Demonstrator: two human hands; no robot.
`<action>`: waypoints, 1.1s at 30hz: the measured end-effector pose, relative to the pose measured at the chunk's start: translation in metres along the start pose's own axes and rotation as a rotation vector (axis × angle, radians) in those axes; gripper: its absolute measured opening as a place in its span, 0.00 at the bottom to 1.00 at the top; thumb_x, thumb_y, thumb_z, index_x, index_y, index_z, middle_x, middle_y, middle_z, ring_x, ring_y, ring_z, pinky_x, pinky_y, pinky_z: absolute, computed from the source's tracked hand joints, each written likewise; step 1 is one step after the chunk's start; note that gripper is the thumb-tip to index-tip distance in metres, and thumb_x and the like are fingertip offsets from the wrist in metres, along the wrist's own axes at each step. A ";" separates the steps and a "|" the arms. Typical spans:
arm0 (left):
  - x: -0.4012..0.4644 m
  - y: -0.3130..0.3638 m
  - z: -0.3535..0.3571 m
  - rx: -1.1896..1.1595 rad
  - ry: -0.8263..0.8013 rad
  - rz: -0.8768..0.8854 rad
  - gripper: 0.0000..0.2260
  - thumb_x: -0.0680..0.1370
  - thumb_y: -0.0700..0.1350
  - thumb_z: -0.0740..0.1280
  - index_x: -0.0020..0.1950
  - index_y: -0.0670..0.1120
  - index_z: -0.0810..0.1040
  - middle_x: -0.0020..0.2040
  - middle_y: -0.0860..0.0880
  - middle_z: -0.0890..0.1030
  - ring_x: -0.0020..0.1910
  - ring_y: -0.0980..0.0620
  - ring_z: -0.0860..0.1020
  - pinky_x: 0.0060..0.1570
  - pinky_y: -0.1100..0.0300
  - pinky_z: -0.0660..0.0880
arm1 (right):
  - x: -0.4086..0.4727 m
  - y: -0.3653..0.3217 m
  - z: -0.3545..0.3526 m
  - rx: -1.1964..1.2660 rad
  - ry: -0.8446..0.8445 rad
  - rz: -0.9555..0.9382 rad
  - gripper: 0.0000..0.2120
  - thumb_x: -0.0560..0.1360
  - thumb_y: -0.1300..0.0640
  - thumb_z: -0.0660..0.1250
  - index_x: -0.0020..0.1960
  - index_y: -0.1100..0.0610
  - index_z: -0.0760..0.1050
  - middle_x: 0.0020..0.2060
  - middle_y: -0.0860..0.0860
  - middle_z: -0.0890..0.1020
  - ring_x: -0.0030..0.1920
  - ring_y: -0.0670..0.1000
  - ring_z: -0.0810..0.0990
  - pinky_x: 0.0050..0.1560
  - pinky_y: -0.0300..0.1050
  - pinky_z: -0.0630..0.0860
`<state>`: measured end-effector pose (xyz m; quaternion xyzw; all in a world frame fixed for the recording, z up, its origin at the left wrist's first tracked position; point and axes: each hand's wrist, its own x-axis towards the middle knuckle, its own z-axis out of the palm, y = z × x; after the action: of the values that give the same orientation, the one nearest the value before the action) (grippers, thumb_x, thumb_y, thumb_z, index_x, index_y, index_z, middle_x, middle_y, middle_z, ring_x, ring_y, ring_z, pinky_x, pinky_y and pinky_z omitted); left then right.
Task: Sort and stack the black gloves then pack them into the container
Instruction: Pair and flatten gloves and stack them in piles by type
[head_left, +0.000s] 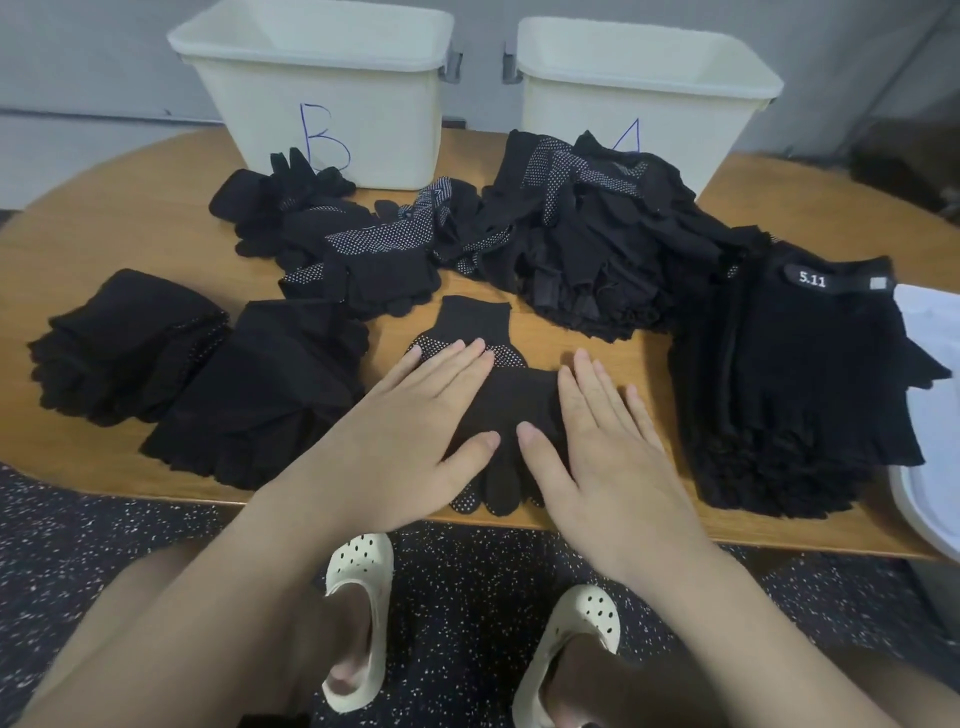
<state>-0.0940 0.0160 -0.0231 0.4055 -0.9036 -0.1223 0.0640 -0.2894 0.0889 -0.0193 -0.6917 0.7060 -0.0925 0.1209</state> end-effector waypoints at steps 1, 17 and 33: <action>0.001 0.000 -0.002 -0.059 0.002 -0.007 0.34 0.81 0.63 0.43 0.85 0.50 0.49 0.84 0.56 0.50 0.81 0.63 0.43 0.81 0.59 0.41 | 0.002 0.000 -0.001 0.059 0.032 -0.007 0.40 0.79 0.33 0.35 0.85 0.53 0.43 0.84 0.46 0.43 0.81 0.41 0.37 0.82 0.46 0.37; 0.023 -0.005 -0.011 -0.348 0.250 -0.142 0.09 0.78 0.47 0.74 0.57 0.49 0.84 0.49 0.56 0.76 0.53 0.57 0.76 0.64 0.47 0.72 | 0.044 0.007 -0.016 0.186 0.100 -0.137 0.20 0.79 0.49 0.69 0.69 0.52 0.75 0.56 0.44 0.75 0.62 0.48 0.71 0.68 0.46 0.68; -0.005 0.014 -0.035 -1.435 0.335 -0.138 0.17 0.74 0.41 0.73 0.62 0.37 0.81 0.58 0.42 0.85 0.60 0.43 0.83 0.62 0.47 0.80 | 0.019 -0.016 -0.057 1.127 0.264 -0.172 0.02 0.78 0.65 0.71 0.50 0.62 0.82 0.44 0.55 0.88 0.45 0.49 0.86 0.46 0.41 0.82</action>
<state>-0.0931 0.0226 0.0139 0.3329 -0.5519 -0.6233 0.4428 -0.2914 0.0672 0.0389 -0.5581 0.4983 -0.5486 0.3733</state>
